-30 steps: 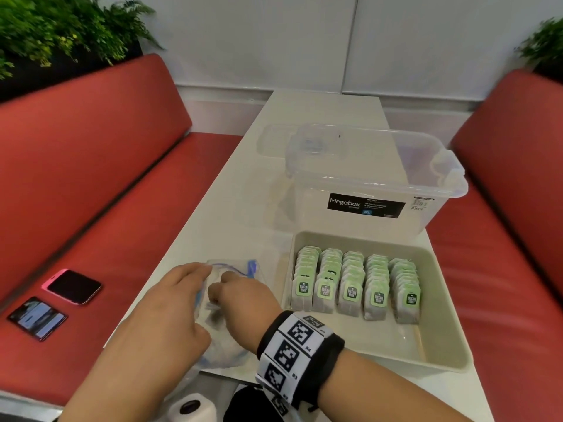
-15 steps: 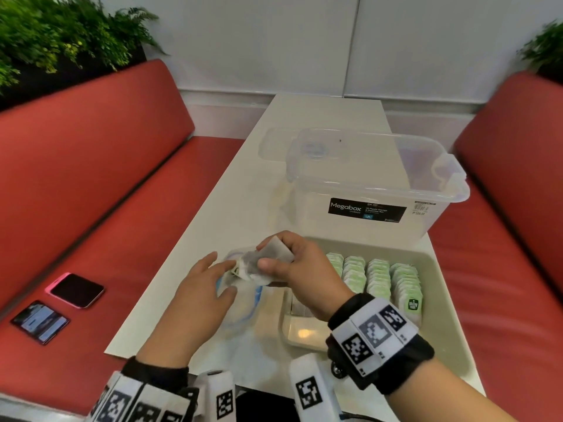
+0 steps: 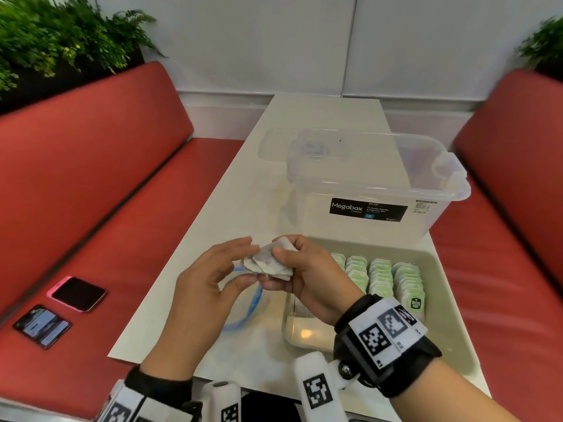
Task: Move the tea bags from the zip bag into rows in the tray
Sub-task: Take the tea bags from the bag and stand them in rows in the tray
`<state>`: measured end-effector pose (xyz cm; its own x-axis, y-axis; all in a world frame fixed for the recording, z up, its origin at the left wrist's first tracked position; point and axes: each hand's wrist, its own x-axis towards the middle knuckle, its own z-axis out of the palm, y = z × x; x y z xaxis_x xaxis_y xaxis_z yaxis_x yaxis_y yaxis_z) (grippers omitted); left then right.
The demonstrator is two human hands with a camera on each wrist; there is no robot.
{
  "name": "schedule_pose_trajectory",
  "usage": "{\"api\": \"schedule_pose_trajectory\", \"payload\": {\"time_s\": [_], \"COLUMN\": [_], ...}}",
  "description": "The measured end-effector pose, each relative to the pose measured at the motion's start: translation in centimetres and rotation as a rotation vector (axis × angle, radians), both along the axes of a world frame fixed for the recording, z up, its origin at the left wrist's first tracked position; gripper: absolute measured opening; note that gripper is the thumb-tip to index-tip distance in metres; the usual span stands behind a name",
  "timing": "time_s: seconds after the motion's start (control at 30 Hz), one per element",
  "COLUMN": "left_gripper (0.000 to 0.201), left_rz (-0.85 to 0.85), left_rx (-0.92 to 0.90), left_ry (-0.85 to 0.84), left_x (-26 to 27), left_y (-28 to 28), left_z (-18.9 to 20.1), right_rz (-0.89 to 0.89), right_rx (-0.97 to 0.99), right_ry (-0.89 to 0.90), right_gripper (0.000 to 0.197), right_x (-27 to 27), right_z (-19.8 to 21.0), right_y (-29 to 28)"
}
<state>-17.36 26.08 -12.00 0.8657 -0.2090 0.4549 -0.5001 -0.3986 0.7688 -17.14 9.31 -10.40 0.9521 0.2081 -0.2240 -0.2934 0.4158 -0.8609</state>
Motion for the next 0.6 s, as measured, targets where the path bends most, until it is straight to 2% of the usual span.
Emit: {"api": "schedule_pose_trajectory", "payload": {"time_s": [0.07,0.17,0.27,0.33,0.4,0.5,0.6], "left_gripper": [0.046,0.033,0.035,0.035,0.035,0.035,0.031], "left_rz": [-0.033,-0.069,-0.041,-0.024,-0.022,-0.032,-0.066], "left_rx": [-0.073,-0.100,-0.061,-0.009,0.025,0.038,-0.006], "left_ry": [0.013,0.019,0.032,0.032,0.049,0.109,0.161], "left_x": [0.1,0.1,0.5,0.9,1.2,1.6,1.5], "left_y": [-0.1,-0.4,-0.8,-1.2,-1.5,-2.4,-3.8], "left_z": [0.2,0.7,1.0,1.3,1.4,1.5,1.5], "right_rz": [0.057,0.119,0.081,-0.008,-0.066,-0.050,-0.151], "right_rx": [0.008,-0.019,-0.140,-0.377,-0.517,-0.569,-0.647], "right_ry": [0.005,0.018,0.034,-0.070,-0.221,-0.304,-0.320], "right_gripper": [0.006,0.013,0.011,0.021,0.022,0.011,0.014], "right_x": [-0.1,-0.5,-0.9,-1.1,-1.3,-1.7,-1.8], "right_z": [0.4,0.6,0.5,0.1,0.2,0.5,0.1], "right_y": [-0.1,-0.2,-0.2,-0.8,-1.5,-2.4,-3.3]}}
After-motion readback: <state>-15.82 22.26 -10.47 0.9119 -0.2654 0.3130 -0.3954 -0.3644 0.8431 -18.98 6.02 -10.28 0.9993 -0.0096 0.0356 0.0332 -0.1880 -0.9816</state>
